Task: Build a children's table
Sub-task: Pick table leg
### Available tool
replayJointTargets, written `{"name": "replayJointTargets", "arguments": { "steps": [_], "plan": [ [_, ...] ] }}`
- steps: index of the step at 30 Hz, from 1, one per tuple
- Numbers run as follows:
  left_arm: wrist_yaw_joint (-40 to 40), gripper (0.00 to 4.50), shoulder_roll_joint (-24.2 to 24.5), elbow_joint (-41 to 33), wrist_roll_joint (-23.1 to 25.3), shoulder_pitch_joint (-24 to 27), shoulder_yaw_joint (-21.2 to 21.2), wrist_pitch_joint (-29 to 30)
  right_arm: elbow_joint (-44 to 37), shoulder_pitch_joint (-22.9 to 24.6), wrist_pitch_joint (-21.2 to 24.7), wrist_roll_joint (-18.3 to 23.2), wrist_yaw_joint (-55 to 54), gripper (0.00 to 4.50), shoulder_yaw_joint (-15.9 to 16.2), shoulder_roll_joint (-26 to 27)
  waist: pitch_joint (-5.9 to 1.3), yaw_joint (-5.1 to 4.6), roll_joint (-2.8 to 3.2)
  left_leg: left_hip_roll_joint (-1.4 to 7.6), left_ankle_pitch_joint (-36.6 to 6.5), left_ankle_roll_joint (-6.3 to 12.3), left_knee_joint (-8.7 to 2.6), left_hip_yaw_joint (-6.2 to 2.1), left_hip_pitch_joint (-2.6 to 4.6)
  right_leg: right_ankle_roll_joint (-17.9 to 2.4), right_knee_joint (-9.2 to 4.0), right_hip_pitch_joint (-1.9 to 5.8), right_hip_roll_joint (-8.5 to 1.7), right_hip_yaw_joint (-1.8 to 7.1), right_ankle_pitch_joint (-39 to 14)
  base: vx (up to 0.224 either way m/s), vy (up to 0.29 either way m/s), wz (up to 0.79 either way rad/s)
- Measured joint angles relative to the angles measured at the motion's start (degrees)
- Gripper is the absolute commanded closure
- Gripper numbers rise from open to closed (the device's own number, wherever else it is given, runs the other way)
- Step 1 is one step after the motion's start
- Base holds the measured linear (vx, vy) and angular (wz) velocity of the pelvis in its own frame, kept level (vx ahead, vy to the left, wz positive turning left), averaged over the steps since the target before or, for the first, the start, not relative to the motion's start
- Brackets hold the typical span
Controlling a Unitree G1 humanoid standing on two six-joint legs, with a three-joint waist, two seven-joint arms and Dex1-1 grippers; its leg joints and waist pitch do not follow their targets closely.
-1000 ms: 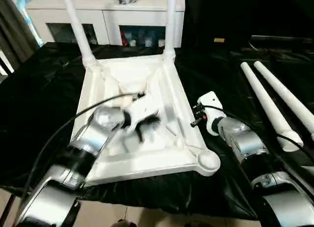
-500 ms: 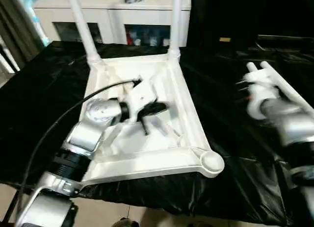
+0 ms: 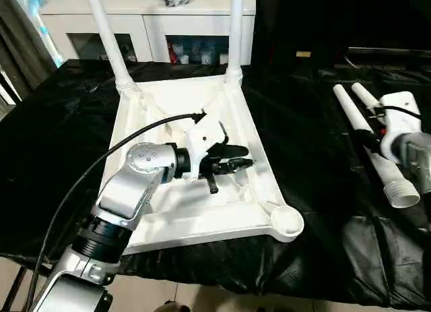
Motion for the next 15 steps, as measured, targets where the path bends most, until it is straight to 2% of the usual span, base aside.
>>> {"name": "replayJointTargets", "arguments": {
  "steps": [1, 7, 9, 15],
  "plan": [
    [0.0, 2.66, 0.1, -0.2, -0.1, 0.3, -0.1, 0.4, 0.7, 0.0, -0.1, -0.1, 0.0, 1.88, 0.0, -0.6, 0.0, 0.01, 0.0, 0.0, 0.0, 0.0, 0.0, 0.0, -0.01, 0.0, 0.0, 0.0, 0.0, 0.0, 0.0, 0.0, 0.0, 0.0],
    [-0.2, 2.26, 0.8, -1.8, -0.1, 1.5, -1.6, 1.9, 6.6, -1.2, -0.9, -0.9, 1.4, 1.48, 0.0, -2.9, -0.01, -0.1, 0.01, 0.0, 0.0, 0.0, 0.01, 0.0, -0.01, 0.0, 0.0, -0.01, 0.0, -0.01, 0.0, 0.0, 0.0, 0.0],
    [-0.2, 2.08, 1.2, -2.1, -0.1, 1.5, -2.0, 2.3, 8.7, -1.7, -1.4, -1.0, 2.5, 1.18, 0.0, -3.0, -0.02, -0.19, 0.03, 0.0, 0.0, 0.0, 0.02, 0.0, 0.01, 0.0, 0.02, 0.0, 0.0, -0.01, 0.0, 0.0, 0.0, 0.0],
    [-0.8, 1.94, 2.4, -2.7, 0.2, 1.8, -3.1, 3.0, 15.7, -2.1, -1.8, -0.7, 7.2, 1.15, 0.6, -3.1, -0.03, -0.08, 0.08, 0.02, 0.0, 0.01, 0.1, -0.01, -0.03, 0.0, 0.05, 0.0, 0.0, -0.04, 0.0, 0.0, 0.0, 0.0]
  ]
}}
